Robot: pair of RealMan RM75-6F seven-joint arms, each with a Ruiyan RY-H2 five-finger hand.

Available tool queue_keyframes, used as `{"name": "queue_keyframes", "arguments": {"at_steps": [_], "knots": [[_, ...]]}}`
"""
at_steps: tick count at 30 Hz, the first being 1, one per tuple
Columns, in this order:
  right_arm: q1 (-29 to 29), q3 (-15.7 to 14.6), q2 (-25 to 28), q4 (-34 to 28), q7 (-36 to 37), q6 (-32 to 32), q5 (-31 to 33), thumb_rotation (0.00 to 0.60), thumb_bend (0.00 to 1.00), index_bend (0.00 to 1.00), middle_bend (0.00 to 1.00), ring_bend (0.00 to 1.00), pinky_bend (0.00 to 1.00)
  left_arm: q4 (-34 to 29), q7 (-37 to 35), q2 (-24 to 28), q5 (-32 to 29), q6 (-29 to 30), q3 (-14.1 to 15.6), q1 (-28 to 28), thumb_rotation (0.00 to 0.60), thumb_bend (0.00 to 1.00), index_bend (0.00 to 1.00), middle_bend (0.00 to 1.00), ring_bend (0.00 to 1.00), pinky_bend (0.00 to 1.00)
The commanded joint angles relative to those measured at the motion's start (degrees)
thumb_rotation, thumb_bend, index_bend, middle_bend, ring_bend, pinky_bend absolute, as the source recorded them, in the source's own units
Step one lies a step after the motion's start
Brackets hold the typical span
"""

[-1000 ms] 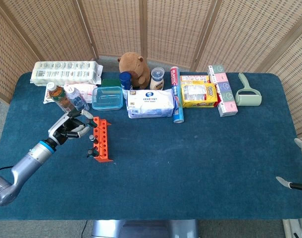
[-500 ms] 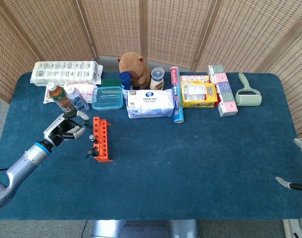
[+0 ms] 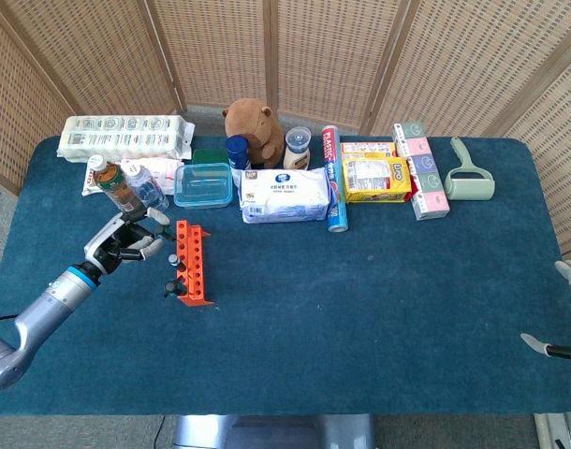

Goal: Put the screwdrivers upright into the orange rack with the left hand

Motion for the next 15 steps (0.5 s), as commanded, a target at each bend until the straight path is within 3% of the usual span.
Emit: {"name": "queue_keyframes", "arguments": {"at_steps": [1,15], "knots": [[0.00,0.01,0.01,0.01,0.01,-0.01,0.02,0.600,0.00,0.02,0.02,0.00,0.00,-0.03,0.15,-0.05,-0.12,-0.18,0.01,-0.05,0.600,0.43,0.59,1.00,1.00,1.00],[-0.04,-0.01,0.07,-0.01,0.16,0.04,-0.10,0.600,0.00,0.02,0.02,0.00,0.00,0.80,0.51,-1.07,-0.60,-1.03,-0.09,-0.31,0.600,0.43,0.59,1.00,1.00,1.00]]}}
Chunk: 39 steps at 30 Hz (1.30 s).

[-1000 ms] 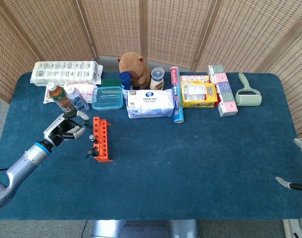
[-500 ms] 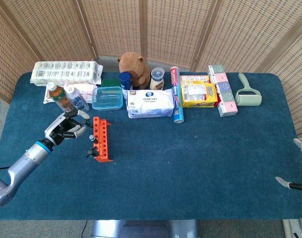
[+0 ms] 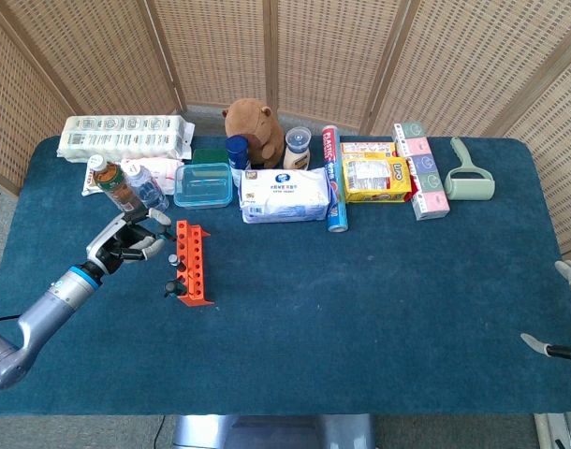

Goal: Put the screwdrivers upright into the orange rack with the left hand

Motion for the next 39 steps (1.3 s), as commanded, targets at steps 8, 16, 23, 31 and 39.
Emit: {"name": "queue_keyframes", "arguments": {"at_steps": [8,16,23,31,39], "knots": [[-0.02,0.07,0.04,0.12,0.18,-0.04,0.19,0.600,0.00,0.02,0.02,0.00,0.00,1.62,0.01,-1.58,-0.87,-1.66,0.16,-0.26,0.600,0.43,0.59,1.00,1.00,1.00],[0.02,0.09,0.02,0.11,0.09,-0.11,0.26,0.600,0.00,0.02,0.02,0.00,0.00,4.53,1.13,-3.83,-1.86,-4.27,0.08,-1.03,0.600,0.43,0.59,1.00,1.00,1.00],[0.10,0.14,-0.03,0.20,0.01,-0.31,0.50,0.600,0.00,0.02,0.02,0.00,0.00,5.13,2.32,-4.74,-2.19,-5.50,-0.40,-1.75,0.600,0.43,0.59,1.00,1.00,1.00],[0.16,0.20,-0.07,0.31,0.05,-0.45,0.64,0.600,0.00,0.02,0.02,0.00,0.00,5.00,4.97,-4.83,-2.30,-5.99,-0.50,-2.00,0.600,0.40,0.53,1.00,1.00,1.00],[0.10,0.19,-0.04,0.21,0.05,-0.32,0.50,0.600,0.00,0.02,0.02,0.00,0.00,4.38,6.44,-4.30,-3.18,-5.85,-1.03,-1.47,0.600,0.35,0.44,1.00,1.00,1.00]]}}
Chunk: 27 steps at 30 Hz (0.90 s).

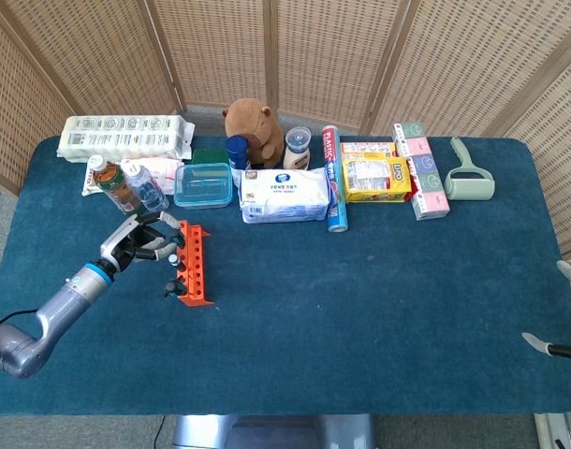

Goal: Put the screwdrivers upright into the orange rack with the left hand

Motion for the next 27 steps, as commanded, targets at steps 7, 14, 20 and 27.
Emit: {"name": "queue_keyframes", "arguments": {"at_steps": [7,14,20,27], "knots": [[-0.01,-0.02,0.02,-0.12,-0.15,0.02,-0.05,0.600,0.00,0.02,0.02,0.00,0.00,-0.75,0.30,0.70,0.01,0.37,-0.45,0.29,0.600,0.33,0.44,1.00,1.00,1.00],[0.01,-0.04,-0.01,-0.12,-0.14,-0.02,-0.13,0.600,0.00,0.02,0.02,0.00,0.00,-1.60,0.22,1.45,0.14,2.15,-1.11,0.99,0.600,0.31,0.44,1.00,1.00,1.00],[-0.05,-0.10,0.05,-0.30,-0.18,0.20,-0.47,0.600,0.00,0.02,0.02,0.00,0.00,-4.24,0.81,4.20,1.07,6.57,-1.82,2.68,0.600,0.28,0.43,0.99,1.00,1.00],[-0.76,-0.33,0.29,-1.26,-0.93,2.01,-1.70,0.600,0.00,0.02,0.02,0.00,0.00,-13.37,23.11,13.90,6.50,20.04,0.22,9.61,0.600,0.21,0.21,0.32,0.53,0.54]]}}
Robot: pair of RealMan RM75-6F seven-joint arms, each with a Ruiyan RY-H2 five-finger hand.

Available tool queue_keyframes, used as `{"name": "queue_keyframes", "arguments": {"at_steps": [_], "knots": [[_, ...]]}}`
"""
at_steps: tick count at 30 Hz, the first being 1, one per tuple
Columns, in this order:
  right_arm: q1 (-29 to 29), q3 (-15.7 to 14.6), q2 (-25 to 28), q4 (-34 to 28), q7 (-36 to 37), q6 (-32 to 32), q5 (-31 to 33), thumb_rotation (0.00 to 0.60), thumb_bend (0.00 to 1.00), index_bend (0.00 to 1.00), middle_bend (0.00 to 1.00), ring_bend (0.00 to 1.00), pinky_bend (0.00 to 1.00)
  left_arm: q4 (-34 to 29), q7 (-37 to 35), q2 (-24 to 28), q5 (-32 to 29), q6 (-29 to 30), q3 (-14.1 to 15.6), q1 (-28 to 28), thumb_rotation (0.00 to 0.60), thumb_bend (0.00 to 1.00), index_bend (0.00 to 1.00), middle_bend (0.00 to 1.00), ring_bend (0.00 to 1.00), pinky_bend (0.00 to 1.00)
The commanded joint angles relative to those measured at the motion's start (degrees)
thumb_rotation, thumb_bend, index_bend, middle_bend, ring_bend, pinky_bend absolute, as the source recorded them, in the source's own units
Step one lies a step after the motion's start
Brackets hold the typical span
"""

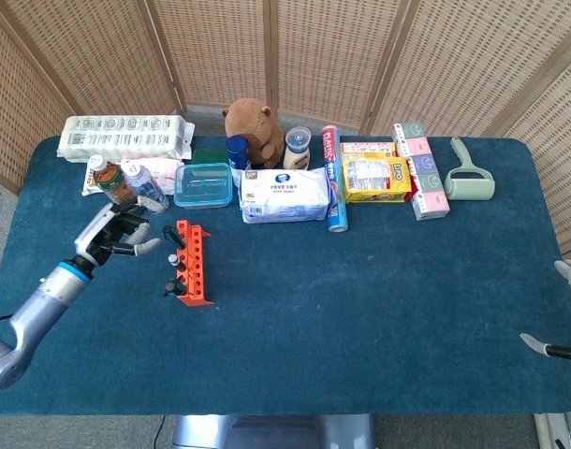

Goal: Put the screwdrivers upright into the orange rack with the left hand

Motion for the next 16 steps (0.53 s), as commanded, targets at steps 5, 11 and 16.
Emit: {"name": "queue_keyframes", "arguments": {"at_steps": [5,11,16], "knots": [[-1.02,-0.35,0.21,-1.46,-1.83,2.60,-1.62,0.600,0.00,0.02,0.02,0.00,0.00,-16.29,44.66,14.53,3.98,10.96,5.36,10.39,0.600,0.13,0.06,0.00,0.09,0.31],[-1.88,-0.24,-0.31,-2.04,-5.12,5.44,-2.08,0.600,0.00,0.02,0.02,0.00,0.00,-27.23,77.42,15.94,-3.09,17.66,7.62,18.79,0.600,0.08,0.00,0.00,0.00,0.15],[-2.57,0.37,-1.94,-1.71,-9.47,7.64,0.00,0.600,0.00,0.02,0.02,0.00,0.00,-29.06,90.77,12.06,-1.15,30.92,9.99,28.34,0.600,0.08,0.00,0.00,0.00,0.13]]}}
